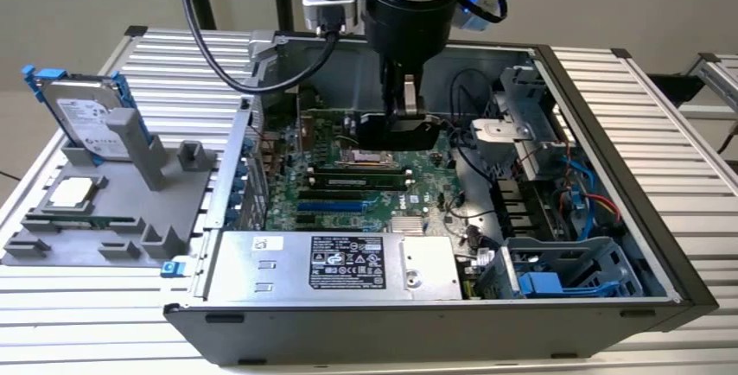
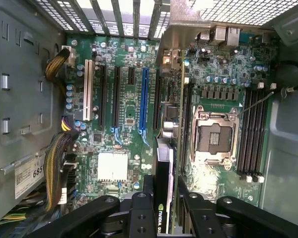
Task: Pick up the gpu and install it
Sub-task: 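Insert the gpu into the slot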
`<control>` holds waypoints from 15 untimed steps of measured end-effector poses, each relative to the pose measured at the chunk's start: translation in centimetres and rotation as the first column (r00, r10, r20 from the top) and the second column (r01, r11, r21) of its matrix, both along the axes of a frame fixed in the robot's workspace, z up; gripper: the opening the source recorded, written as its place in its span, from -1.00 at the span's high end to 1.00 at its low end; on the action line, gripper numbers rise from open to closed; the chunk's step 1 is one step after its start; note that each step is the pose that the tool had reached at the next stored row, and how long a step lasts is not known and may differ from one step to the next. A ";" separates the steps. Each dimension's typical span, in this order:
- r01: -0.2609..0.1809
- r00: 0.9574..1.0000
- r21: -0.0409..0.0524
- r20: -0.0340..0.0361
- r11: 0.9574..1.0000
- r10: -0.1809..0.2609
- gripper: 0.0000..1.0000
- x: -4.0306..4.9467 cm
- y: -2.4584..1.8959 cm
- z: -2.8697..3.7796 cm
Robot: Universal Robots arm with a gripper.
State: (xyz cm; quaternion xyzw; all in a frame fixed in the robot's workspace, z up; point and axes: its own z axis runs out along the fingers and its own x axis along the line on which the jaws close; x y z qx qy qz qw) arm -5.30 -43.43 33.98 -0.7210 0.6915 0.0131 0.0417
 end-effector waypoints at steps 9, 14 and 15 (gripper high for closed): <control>0.000 1.000 0.000 0.000 1.000 0.000 1.00 -0.03 0.00 -0.37; 0.000 1.000 0.000 0.001 1.000 0.000 1.00 -0.05 0.00 -0.57; 0.000 1.000 0.000 0.001 1.000 0.000 1.00 -0.06 0.00 -0.61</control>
